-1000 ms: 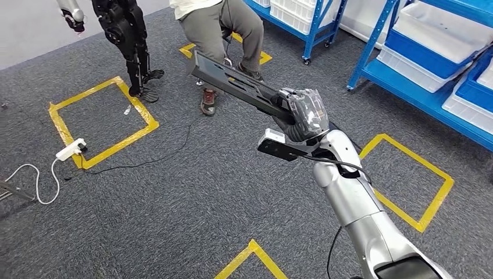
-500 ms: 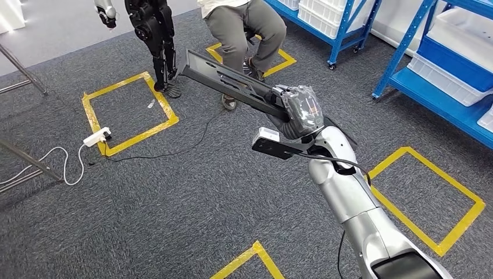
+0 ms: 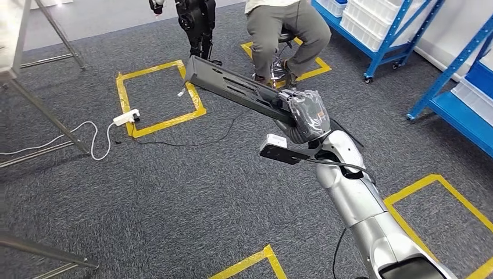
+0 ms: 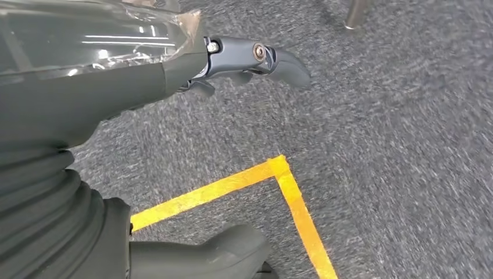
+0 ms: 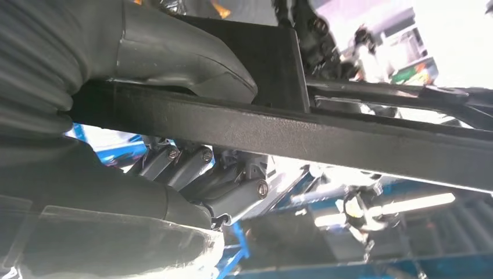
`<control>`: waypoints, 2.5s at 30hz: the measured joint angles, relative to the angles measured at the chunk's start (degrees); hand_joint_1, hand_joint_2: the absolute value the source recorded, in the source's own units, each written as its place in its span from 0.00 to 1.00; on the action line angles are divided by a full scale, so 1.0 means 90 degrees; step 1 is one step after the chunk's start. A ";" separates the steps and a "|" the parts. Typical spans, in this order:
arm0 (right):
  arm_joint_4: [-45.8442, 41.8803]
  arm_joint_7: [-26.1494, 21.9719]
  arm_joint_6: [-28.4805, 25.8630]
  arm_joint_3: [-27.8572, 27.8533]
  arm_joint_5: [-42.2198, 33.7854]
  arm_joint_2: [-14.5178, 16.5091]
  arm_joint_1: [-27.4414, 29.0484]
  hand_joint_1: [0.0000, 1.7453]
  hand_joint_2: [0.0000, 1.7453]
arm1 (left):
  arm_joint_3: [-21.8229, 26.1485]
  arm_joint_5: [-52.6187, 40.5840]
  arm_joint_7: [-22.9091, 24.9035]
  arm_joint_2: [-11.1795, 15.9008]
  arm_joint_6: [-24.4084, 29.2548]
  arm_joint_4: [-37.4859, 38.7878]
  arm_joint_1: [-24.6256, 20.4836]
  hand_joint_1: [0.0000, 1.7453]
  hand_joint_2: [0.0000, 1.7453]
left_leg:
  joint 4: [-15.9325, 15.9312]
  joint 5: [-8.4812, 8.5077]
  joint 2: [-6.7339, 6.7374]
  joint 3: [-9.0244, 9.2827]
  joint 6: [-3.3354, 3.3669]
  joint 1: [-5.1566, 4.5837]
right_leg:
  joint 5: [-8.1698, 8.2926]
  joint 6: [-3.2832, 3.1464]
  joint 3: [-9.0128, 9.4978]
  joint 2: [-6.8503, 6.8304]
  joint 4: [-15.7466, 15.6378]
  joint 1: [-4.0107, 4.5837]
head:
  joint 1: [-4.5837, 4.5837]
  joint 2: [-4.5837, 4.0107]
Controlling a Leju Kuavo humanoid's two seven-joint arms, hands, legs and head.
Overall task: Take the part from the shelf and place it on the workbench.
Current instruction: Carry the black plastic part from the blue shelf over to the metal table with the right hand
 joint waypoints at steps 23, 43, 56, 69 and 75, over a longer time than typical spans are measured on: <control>-0.0877 0.0148 -0.0378 0.0049 -0.0111 -0.0435 0.0865 0.98 1.00 | -0.0077 -0.0354 0.0248 0.0012 -0.0062 0.0000 0.0012 0.00 1.00 | 0.0116 -0.0098 0.0440 -0.0075 -0.0194 -0.0040 | 0.0718 -0.0053 0.0881 -0.0591 -0.1845 0.0054 | -0.0030 0.0000; -0.1087 0.0236 -0.0317 0.0045 -0.0004 -0.0543 0.1074 0.98 1.00 | -0.0098 -0.0374 0.0335 0.0039 -0.0071 0.0000 0.0036 0.00 1.00 | 0.1069 -0.0558 0.0028 -0.0581 -0.0342 0.0045 | 0.0809 -0.0116 0.0820 0.0005 -0.1829 -0.0080 | -0.0045 0.0000; -0.0942 0.0138 -0.0217 0.0138 -0.0109 -0.0316 0.0711 0.98 1.00 | -0.0056 -0.0235 0.0261 0.0006 0.0045 0.0000 0.0061 0.00 1.00 | -0.0008 -0.0043 0.0345 0.0008 -0.0056 -0.0045 | 0.0589 -0.0040 0.0797 -0.0509 -0.1656 0.0068 | -0.0035 0.0000; -0.0823 0.0181 -0.0249 0.0228 -0.0119 -0.0336 0.0786 0.98 1.00 | -0.0007 -0.0279 0.0279 -0.0004 0.0002 0.0000 0.0099 0.00 1.00 | 0.0057 -0.0047 -0.0615 -0.0040 -0.0199 0.0023 | 0.0828 0.0092 0.0757 0.0267 -0.1797 -0.0095 | -0.0011 0.0000; -0.0824 0.0208 -0.0249 0.0229 -0.0115 -0.0316 0.0769 0.98 1.00 | 0.0000 -0.0287 0.0259 -0.0027 -0.0022 0.0001 0.0103 0.00 1.00 | 0.1588 -0.0785 0.0107 -0.0812 -0.0342 0.0042 | 0.0805 -0.0129 0.0826 -0.0107 -0.1842 -0.0060 | -0.0098 0.0000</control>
